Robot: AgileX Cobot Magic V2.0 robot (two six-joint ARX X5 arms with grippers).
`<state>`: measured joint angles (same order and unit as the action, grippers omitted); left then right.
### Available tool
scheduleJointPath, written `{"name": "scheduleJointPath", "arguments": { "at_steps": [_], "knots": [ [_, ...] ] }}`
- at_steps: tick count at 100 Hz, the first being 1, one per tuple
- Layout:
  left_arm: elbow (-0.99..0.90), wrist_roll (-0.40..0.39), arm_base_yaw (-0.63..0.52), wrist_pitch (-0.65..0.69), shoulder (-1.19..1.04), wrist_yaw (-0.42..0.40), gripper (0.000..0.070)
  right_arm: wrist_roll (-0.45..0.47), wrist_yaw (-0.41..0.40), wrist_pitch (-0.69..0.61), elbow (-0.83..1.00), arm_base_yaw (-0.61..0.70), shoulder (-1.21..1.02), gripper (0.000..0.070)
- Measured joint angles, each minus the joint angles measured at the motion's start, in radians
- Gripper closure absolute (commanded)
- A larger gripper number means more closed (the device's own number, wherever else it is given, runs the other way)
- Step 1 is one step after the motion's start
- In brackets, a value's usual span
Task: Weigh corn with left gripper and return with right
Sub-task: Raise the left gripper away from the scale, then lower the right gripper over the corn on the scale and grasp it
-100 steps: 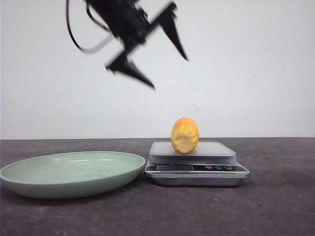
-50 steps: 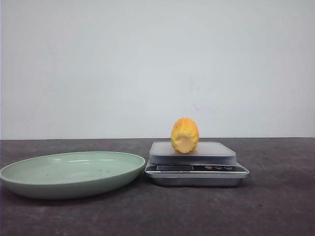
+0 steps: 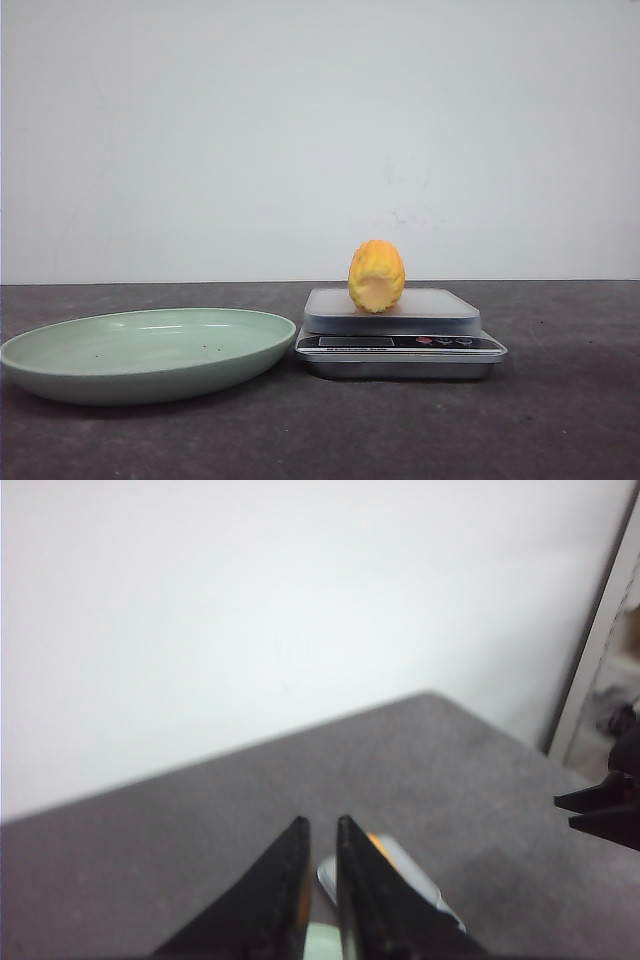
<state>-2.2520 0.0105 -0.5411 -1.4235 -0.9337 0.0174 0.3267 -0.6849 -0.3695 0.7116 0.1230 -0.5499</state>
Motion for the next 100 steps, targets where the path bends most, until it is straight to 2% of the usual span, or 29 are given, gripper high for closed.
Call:
{"name": "scheduleJointPath", "arguments": {
  "at_steps": [17, 26, 54, 71, 80, 100],
  "knots": [
    [-0.002, -0.002, 0.0, 0.0, 0.081, -0.001, 0.07, 0.072, -0.002, 0.24, 0.002, 0.05, -0.009, 0.028],
    [-0.002, -0.002, 0.0, 0.0, 0.09, -0.001, 0.07, 0.093, 0.047, 0.249, 0.044, 0.08, -0.041, 0.0282],
    [0.027, -0.005, 0.0, 0.0, 0.09, 0.004, 0.07, 0.018, 0.297, 0.001, 0.272, 0.186, -0.249, 0.0272],
    [0.058, -0.012, 0.0, 0.0, 0.084, 0.005, 0.07, -0.063, 0.444, -0.111, 0.492, 0.283, -0.397, 0.0146],
    [0.069, -0.014, 0.0, 0.0, 0.084, 0.005, 0.07, -0.08, 0.531, -0.192, 0.599, 0.327, -0.5, 0.0136],
    [0.082, -0.016, 0.0, 0.0, 0.084, 0.005, 0.07, -0.074, 0.555, -0.288, 0.689, 0.367, -0.757, 0.0136]
  ]
}}
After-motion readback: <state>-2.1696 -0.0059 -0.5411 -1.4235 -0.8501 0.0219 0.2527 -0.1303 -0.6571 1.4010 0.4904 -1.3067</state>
